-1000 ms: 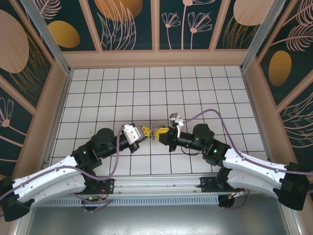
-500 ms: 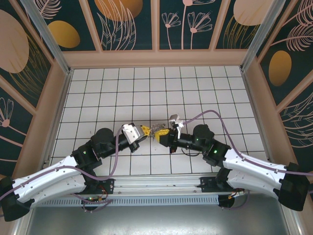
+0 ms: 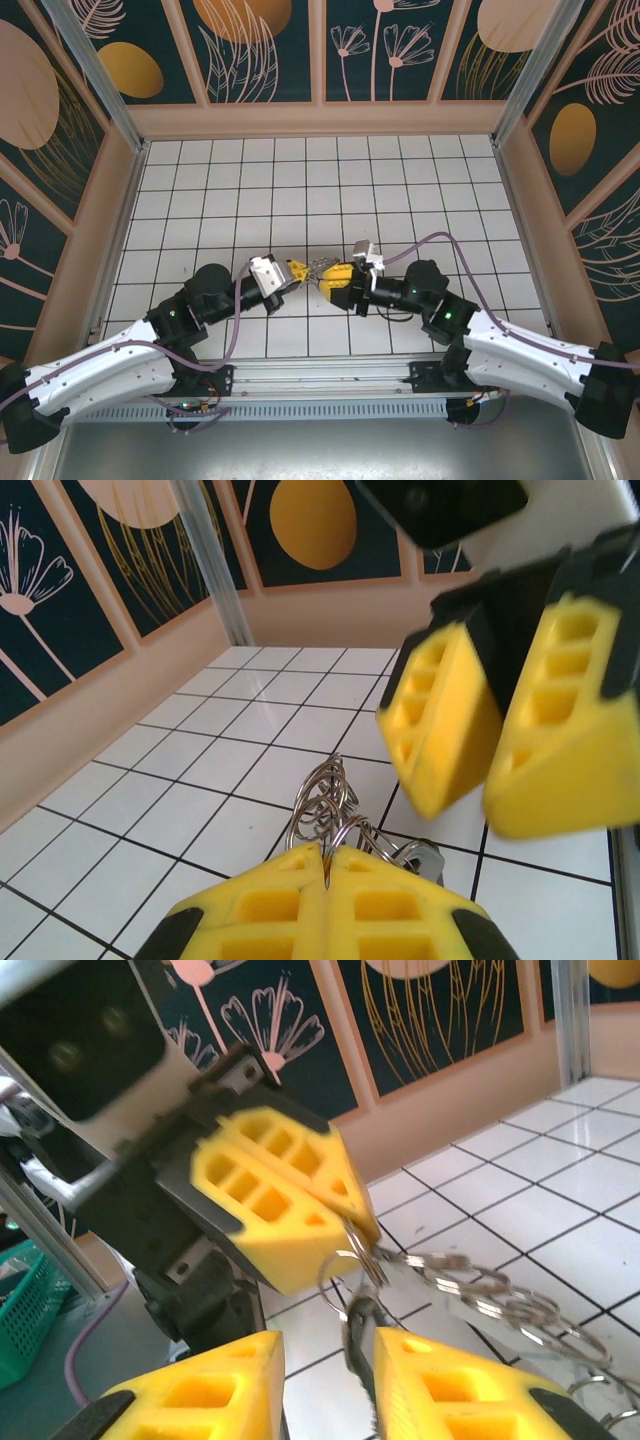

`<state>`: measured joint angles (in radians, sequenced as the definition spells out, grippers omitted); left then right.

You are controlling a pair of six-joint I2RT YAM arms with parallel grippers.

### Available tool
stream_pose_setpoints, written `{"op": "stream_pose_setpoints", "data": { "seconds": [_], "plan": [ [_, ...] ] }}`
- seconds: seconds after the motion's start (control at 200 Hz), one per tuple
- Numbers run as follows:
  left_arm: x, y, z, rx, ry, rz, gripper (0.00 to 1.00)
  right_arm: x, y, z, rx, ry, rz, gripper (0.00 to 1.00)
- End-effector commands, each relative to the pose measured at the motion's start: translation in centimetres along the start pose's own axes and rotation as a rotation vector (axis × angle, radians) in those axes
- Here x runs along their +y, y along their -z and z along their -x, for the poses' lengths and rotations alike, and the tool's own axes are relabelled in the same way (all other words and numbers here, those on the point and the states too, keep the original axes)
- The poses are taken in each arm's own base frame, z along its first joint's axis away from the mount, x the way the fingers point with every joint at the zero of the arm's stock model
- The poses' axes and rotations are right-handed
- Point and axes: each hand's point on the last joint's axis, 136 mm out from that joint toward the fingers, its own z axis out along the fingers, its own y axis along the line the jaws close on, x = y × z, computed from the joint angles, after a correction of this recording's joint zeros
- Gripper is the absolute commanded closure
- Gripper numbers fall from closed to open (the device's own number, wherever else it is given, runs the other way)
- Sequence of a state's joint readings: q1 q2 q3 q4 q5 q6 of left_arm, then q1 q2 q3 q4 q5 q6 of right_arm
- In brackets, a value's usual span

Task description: Put the keys on the keyring

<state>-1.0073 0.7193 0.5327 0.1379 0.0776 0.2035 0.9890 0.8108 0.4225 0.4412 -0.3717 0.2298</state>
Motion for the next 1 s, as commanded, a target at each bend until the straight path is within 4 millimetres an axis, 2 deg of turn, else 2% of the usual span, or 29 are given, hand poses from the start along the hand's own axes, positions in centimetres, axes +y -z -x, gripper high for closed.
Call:
{"op": "stream_pose_setpoints", "data": {
  "seconds": [0.0, 0.445, 0.626, 0.991],
  "plan": [
    [-0.2, 0.5, 2.5, -0.105, -0.002, -0.016, 1.0, 0.5, -0.1, 0.8, -0.051, 0.036, 0.036, 0.7],
    [-0.9, 0.6, 2.5, -0.112, -0.005, -0.053, 1.0, 1.9, -1.1, 1.4, -0.085, 0.058, 0.146, 0.7],
    [-1.0, 0.7, 2.6, -0.115, -0.004, -0.061, 1.0, 2.0, -1.5, 1.6, -0.086, 0.064, 0.157, 0.75],
    [-1.2, 0.6, 2.5, -0.113, -0.002, -0.07, 1.0, 3.0, -0.8, 2.5, -0.139, 0.106, 0.199, 0.73]
  ]
}}
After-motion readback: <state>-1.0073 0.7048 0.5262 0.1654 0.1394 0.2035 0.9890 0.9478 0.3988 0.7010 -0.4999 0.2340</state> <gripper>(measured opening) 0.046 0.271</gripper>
